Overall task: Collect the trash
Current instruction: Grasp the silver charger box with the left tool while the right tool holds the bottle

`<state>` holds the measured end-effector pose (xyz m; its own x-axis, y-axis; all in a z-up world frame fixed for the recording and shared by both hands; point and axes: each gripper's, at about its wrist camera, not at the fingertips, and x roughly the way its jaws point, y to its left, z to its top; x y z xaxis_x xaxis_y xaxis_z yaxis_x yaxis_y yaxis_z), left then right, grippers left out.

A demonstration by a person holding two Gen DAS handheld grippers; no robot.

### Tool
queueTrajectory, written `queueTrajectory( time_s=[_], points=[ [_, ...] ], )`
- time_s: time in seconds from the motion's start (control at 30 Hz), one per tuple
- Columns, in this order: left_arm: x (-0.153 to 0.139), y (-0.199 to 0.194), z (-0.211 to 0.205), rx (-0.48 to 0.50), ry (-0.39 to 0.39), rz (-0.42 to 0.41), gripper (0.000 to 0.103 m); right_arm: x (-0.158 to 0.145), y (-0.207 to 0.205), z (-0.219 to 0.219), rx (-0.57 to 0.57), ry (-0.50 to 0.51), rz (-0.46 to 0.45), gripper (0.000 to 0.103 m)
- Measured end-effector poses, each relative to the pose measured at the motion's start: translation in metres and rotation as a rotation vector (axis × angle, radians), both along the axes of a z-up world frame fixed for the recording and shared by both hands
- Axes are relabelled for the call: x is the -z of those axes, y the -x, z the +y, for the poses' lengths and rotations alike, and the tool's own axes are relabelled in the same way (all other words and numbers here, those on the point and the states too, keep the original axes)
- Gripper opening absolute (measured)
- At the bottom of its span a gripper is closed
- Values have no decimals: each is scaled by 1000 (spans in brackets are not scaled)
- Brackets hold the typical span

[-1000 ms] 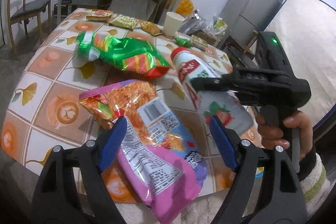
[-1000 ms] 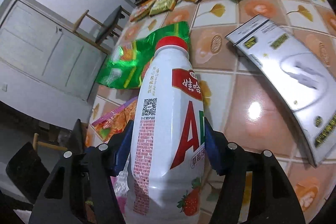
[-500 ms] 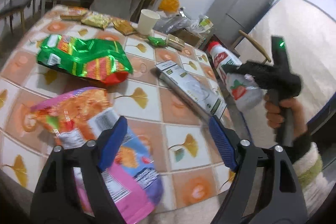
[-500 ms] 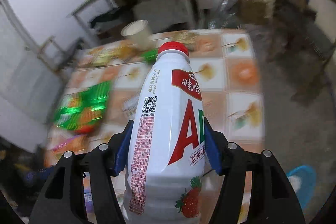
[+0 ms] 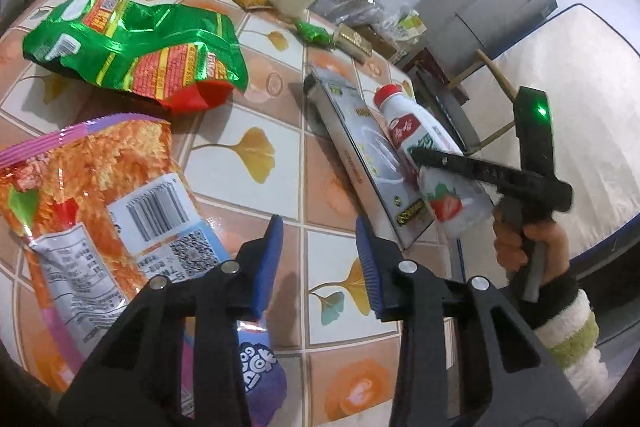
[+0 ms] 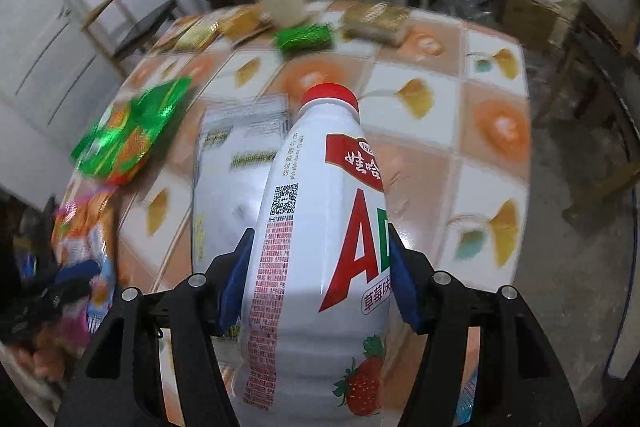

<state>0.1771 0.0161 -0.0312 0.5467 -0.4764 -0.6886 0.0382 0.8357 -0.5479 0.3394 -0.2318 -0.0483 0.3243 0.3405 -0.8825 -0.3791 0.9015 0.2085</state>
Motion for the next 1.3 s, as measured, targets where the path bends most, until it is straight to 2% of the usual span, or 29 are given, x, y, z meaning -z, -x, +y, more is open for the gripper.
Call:
queueTrajectory(
  time_s=[0.2,0.33,0.43,0.5,0.6,0.73,0.83,0.9,0.97,1.13,1.3],
  points=[
    [9,1,-9,16,-20,28,34,16,52,31,-106,3,74,60],
    [9,1,-10,8,-42,27,34,19,71,40,-113,-33,84,60],
    [4,1,-4,-3,-40,18,34,16,72,36,-61,-70,82,60],
    [-1,-2,5,-44,-50,9,34,14,67,30,-12,-78,67,60],
    [2,-14,11,-59,-27,46,37,14,54,24,35,-112,70,60],
    [11,-29,6,-49,-26,77,35,23,41,25,28,-185,104,60],
    [15,-34,-2,-24,-32,88,35,27,42,31,-9,-232,122,60],
    [14,-34,-6,-12,-56,81,35,26,47,30,-6,-235,116,60],
    [12,-31,-10,13,-48,81,35,25,52,25,2,-266,121,60],
    [-2,-12,-35,114,-92,46,35,18,83,9,42,-262,97,60],
    [-8,17,-46,228,-81,60,35,20,128,-10,96,-296,113,60]
  ],
)
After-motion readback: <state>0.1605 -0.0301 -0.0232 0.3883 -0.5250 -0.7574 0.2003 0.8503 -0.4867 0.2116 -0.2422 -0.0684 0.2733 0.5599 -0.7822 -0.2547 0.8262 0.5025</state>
